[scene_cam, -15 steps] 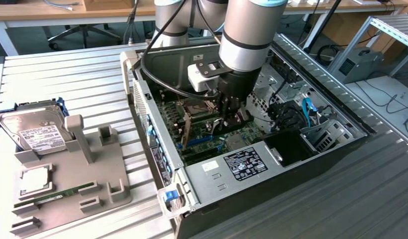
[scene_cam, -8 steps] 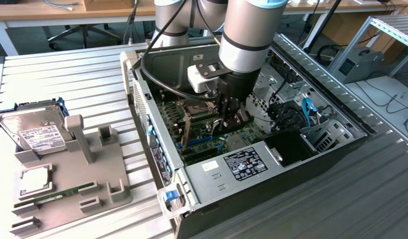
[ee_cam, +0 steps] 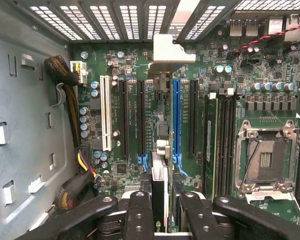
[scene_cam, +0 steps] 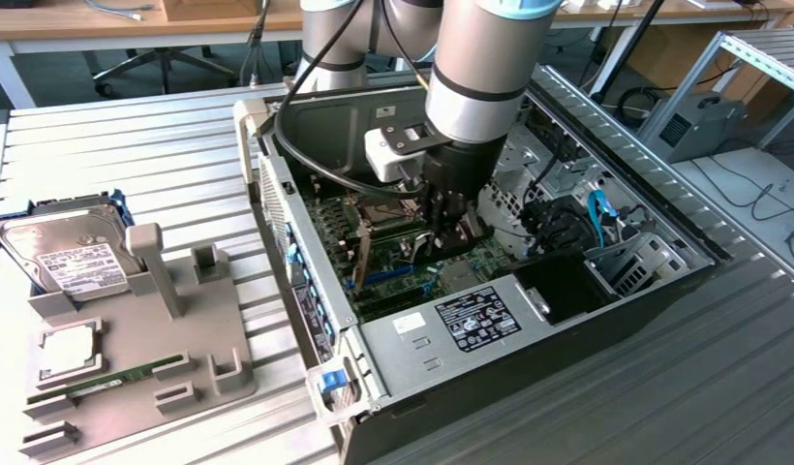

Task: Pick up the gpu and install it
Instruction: 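Insert the gpu into the slot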

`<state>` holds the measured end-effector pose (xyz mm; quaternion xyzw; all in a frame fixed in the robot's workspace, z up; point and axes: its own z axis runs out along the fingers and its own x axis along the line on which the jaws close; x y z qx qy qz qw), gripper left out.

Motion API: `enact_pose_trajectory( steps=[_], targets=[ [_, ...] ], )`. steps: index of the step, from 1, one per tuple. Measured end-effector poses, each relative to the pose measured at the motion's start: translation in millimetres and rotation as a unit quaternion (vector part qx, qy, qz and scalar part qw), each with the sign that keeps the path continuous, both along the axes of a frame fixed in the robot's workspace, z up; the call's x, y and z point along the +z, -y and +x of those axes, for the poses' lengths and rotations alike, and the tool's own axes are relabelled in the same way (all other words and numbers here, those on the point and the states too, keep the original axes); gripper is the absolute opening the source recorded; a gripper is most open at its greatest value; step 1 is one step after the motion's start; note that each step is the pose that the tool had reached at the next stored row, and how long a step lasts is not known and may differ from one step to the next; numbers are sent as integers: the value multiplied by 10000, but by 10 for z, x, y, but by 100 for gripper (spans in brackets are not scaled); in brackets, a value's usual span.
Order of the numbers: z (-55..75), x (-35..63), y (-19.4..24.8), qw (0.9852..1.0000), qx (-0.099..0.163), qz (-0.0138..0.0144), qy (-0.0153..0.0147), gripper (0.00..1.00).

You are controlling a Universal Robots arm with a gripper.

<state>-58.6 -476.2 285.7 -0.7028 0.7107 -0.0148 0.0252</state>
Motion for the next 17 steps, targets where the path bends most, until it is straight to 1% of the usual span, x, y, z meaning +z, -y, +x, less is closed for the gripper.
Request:
enact_pose_trajectory(
  steps=[13, 14, 17],
  targets=[
    [-3, -64, -2, 10000, 0, -2, 0, 26],
    [-4, -73, -14, 10000, -1, -2, -1, 26],
    [-16, -92, -74, 10000, 0, -7, 0, 26]
  ],
)
